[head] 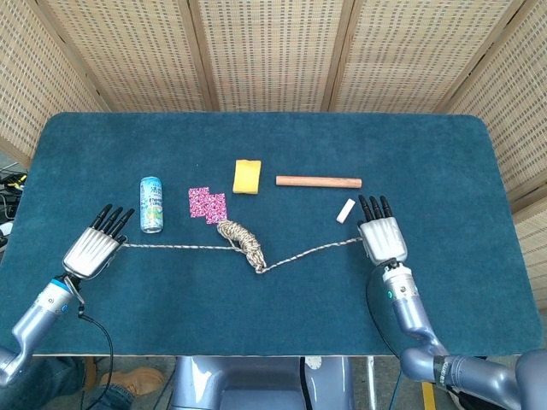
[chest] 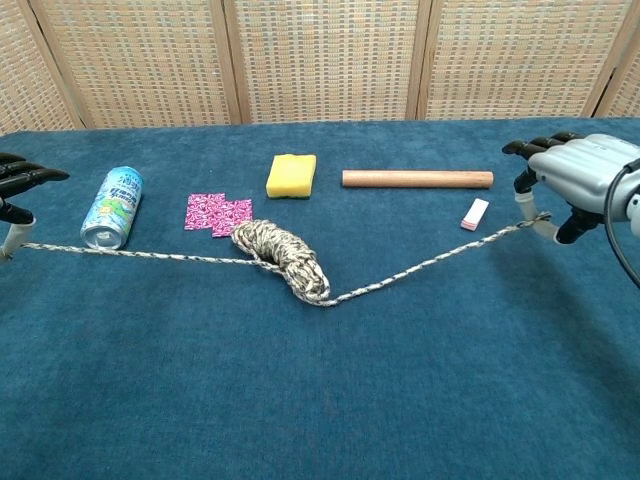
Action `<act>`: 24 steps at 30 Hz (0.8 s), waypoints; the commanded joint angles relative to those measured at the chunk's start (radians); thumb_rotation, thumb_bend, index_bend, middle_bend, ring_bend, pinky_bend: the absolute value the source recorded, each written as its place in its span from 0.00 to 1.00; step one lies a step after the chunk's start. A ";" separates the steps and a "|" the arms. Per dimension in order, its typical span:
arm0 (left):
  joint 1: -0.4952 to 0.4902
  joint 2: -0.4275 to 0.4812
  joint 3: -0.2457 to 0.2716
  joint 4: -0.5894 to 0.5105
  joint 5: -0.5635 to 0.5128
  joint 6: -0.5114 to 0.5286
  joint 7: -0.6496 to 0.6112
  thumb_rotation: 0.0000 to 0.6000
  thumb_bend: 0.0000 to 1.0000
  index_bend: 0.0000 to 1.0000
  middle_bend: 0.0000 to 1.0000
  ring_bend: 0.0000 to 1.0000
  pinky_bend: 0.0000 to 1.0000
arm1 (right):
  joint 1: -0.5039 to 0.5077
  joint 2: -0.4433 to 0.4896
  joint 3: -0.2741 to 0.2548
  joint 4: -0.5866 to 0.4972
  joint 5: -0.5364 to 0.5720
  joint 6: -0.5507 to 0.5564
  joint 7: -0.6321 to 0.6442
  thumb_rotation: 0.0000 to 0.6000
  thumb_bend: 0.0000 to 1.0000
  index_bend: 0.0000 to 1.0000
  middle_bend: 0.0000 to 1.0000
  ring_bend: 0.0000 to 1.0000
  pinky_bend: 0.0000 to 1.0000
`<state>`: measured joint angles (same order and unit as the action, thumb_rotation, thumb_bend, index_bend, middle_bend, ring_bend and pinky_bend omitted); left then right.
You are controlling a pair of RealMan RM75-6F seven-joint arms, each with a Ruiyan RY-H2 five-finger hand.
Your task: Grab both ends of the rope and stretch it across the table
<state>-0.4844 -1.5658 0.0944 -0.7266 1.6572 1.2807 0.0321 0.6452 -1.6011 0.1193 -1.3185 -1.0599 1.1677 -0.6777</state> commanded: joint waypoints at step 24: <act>0.056 0.127 -0.071 -0.255 -0.060 0.103 -0.170 1.00 0.00 0.00 0.00 0.00 0.00 | -0.097 0.074 0.004 -0.092 -0.168 0.151 0.127 1.00 0.00 0.00 0.00 0.00 0.00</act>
<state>-0.4493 -1.5054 0.0535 -0.8779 1.6190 1.3294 -0.0929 0.5738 -1.5623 0.1289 -1.3691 -1.1663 1.2655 -0.6009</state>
